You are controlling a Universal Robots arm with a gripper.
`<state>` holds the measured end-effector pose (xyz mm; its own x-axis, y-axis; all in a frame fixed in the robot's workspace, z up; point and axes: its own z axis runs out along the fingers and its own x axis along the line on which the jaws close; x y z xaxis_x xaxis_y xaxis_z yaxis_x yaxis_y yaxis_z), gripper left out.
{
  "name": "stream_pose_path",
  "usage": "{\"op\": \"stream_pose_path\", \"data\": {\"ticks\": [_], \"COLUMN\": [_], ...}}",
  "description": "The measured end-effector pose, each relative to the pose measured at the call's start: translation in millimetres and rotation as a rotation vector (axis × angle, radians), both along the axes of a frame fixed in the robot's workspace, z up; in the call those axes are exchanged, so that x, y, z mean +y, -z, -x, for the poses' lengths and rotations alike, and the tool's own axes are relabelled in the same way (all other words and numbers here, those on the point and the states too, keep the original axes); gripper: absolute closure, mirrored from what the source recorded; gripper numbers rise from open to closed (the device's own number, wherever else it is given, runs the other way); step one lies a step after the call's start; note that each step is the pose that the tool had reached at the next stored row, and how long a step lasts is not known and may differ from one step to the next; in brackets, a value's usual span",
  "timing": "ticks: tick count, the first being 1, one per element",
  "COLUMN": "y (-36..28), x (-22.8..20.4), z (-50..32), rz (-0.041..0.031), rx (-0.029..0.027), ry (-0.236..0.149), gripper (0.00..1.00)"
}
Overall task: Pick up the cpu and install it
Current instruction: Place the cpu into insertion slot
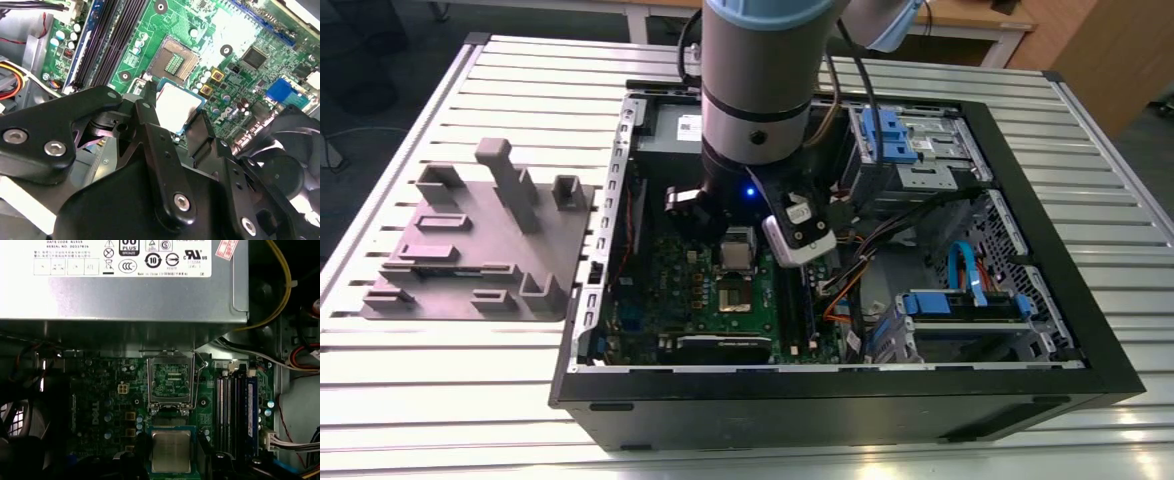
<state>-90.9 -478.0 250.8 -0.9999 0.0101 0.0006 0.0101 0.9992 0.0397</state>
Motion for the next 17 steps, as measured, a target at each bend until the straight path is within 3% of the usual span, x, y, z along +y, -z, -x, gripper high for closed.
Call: {"op": "stream_pose_path", "data": {"ticks": [11, 17], "y": [1.7, 5.7], "x": [-0.7, -1.0], "z": [-0.1, -0.1], "rz": [-0.0001, 0.0000], "rx": [0.0000, 0.0000], "ry": [0.000, 0.000], "gripper": [0.53, 0.53]}}
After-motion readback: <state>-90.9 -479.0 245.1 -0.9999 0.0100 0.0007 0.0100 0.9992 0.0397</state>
